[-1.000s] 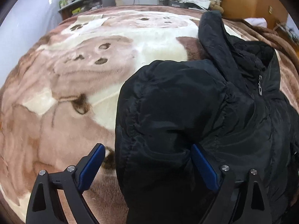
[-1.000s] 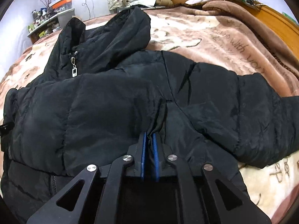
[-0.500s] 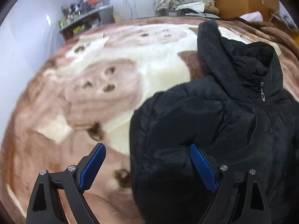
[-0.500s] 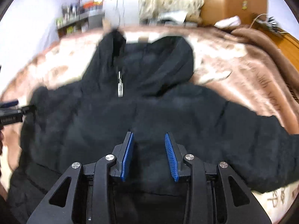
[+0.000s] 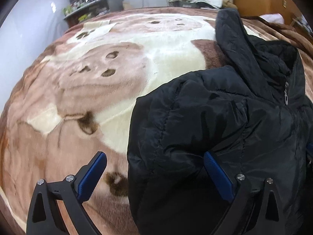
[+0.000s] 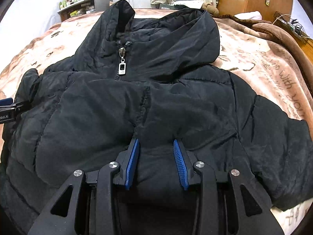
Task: Fold large clothes
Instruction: 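Move the right gripper to the other sleeve cuff and close on it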
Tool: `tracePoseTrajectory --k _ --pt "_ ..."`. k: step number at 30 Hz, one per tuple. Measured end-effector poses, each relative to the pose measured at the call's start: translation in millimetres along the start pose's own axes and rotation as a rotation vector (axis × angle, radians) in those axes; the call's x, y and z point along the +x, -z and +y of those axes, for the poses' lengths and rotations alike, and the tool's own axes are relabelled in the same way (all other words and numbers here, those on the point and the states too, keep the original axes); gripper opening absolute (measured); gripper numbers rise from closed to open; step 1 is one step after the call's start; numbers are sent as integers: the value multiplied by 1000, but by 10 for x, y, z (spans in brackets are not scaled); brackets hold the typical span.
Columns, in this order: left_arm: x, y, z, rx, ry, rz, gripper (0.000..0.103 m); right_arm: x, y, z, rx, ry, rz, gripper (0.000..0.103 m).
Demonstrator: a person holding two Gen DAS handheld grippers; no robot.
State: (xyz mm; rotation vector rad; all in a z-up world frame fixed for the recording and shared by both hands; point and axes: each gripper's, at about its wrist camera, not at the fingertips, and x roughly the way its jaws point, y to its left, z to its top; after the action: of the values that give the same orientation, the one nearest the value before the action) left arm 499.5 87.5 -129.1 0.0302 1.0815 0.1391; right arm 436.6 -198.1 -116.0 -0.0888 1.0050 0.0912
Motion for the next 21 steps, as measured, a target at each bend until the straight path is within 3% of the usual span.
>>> tracePoseTrajectory --k 3,5,7,11,17,19,21 --pt "-182 -5 22 -31 9 -8 99 -217 -16 -107 55 -23 -25 38" --pt "-349 27 -9 -7 -3 -50 99 -458 25 -285 114 -29 -89 39" --pt "-575 90 -57 16 -6 -104 99 -639 77 -468 163 -1 -126 50" --pt "-958 208 -169 7 56 -165 99 -1053 350 -1023 267 55 -183 51" --pt "-1328 411 -673 16 192 -188 99 -1602 1014 -2164 494 271 -193 53" --pt "-1368 488 -915 26 250 -180 99 -1766 1229 -2530 578 335 -205 65" --pt "-1376 558 -1139 50 277 -166 99 -1881 1398 -2784 646 380 -225 70"
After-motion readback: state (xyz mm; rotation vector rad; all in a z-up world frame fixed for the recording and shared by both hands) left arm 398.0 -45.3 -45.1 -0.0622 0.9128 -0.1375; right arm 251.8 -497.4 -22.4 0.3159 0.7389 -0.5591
